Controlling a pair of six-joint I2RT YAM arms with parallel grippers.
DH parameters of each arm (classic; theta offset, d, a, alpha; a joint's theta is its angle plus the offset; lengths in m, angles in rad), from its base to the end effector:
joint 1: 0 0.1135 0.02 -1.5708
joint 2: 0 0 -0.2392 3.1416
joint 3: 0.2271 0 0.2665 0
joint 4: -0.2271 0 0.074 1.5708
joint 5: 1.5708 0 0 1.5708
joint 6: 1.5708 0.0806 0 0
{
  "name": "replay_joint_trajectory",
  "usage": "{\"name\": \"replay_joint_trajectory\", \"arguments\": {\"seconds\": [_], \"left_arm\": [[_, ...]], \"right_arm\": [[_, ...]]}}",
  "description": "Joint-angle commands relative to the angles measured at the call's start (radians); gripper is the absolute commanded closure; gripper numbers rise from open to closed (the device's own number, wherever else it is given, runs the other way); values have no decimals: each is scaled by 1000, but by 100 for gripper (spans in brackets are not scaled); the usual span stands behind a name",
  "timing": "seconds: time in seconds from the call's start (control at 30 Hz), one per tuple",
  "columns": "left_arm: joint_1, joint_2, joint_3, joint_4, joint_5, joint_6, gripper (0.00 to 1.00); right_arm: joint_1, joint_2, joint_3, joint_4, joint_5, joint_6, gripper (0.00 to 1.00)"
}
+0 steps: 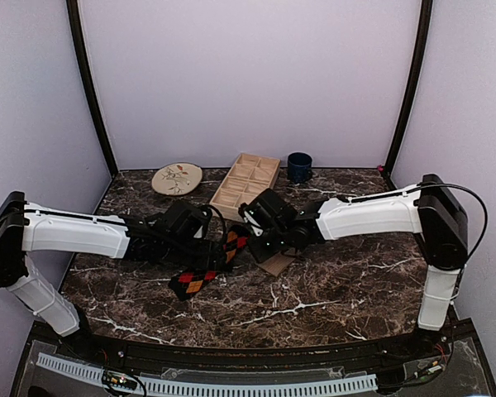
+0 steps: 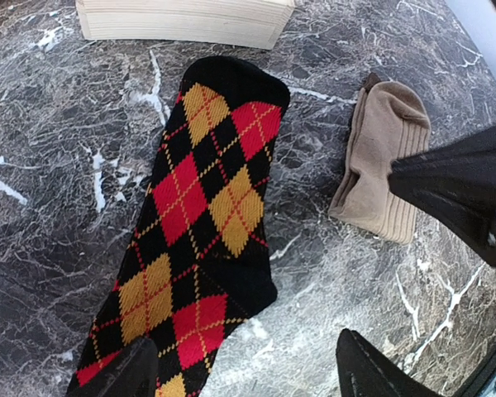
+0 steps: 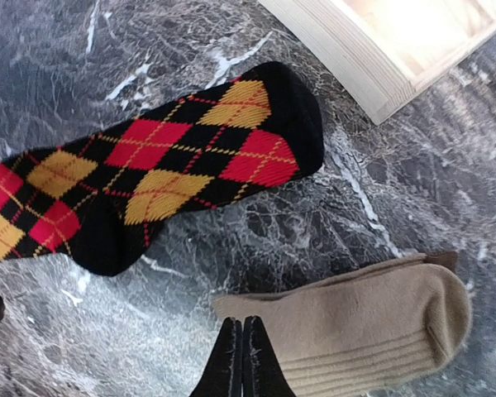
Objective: Roll the socks
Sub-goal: Adjust the sock at the center of the board.
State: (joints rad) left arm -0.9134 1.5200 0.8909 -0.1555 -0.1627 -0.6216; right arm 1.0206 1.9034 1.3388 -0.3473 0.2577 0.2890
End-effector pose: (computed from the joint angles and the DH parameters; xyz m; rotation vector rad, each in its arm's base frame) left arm 0.2314 -0.2784 0.1396 0.2700 2.3979 -0.5529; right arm 0.2489 0.3665 0.1312 -0.7769 2.3325 0.2590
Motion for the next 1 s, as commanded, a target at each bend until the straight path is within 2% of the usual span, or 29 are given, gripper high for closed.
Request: {"name": "replay_joint_trajectory", "arguments": {"seconds": [0.0,0.07,0.1,0.13,0.23,0.67,0.97], "left_arm": [[4,-44,-7,25,13,29,23],[4,-46,-5,28,10,36,23],[4,-46,-5,29,11,40,23],[4,-45,-4,28,11,44,23],[5,-37,2,28,13,50,23],[4,-27,18,9,23,67,23],[4,-5,44,-11,24,81,23]], "right_arm": [[-82,-34,-73,132,-290,110,100],[-112,-68,-134,221,-417,156,100],[-122,-82,-164,264,-417,156,100],[-133,-85,-178,294,-529,207,100],[-151,-70,-202,325,-618,249,100],[-212,-35,-294,514,-695,367,100],[-238,35,-268,531,-720,369,100]]}}
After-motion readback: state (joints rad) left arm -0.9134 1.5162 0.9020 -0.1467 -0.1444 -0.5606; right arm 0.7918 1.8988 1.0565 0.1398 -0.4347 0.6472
